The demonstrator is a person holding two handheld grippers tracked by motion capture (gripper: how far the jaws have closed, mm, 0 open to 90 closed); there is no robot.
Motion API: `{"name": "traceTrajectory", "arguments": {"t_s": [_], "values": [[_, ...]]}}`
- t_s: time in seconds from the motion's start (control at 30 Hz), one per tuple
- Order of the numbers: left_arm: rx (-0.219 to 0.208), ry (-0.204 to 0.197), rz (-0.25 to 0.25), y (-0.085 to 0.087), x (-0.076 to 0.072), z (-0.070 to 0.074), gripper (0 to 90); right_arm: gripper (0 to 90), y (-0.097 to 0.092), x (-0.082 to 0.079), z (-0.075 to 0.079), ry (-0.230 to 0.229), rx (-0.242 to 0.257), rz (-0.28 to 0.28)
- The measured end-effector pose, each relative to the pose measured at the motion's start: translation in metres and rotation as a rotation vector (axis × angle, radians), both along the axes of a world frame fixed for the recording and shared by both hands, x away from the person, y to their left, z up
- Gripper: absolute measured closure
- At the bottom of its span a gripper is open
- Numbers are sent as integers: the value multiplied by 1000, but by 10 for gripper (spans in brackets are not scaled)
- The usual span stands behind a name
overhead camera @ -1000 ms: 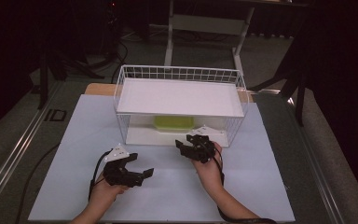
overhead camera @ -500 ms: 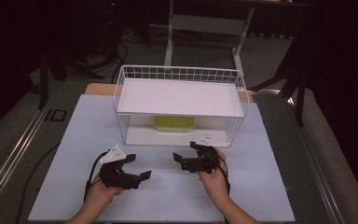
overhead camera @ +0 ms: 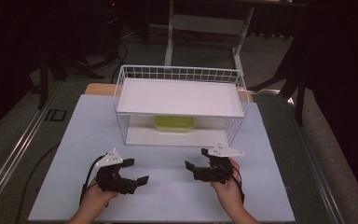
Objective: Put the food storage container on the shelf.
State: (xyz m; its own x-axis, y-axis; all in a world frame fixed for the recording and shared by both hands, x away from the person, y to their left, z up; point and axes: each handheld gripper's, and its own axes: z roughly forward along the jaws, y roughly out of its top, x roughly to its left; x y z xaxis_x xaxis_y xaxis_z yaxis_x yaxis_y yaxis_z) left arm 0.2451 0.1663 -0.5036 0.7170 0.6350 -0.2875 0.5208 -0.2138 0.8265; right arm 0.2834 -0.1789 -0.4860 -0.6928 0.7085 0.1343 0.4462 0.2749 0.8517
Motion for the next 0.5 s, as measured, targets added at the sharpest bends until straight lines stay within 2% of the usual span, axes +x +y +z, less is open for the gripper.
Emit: {"name": "traceTrajectory", "arguments": {"t_s": [0.13,0.23,0.33,0.43,0.5], "values": [[5,1,-3,2,-3,0,83,181,-13,-5,-1,8,7,-10],[12,0,-11,4,-5,0,83,176,-21,-8,-3,26,7,3],[9,5,-26,6,-7,-1,82,172,-26,-12,-5,21,-4,20],[31,-7,-37,5,-10,-3,82,171,-33,-15,-6,28,2,19],[29,-12,-33,5,-10,-3,82,167,-36,-18,-6,29,1,21]]}}
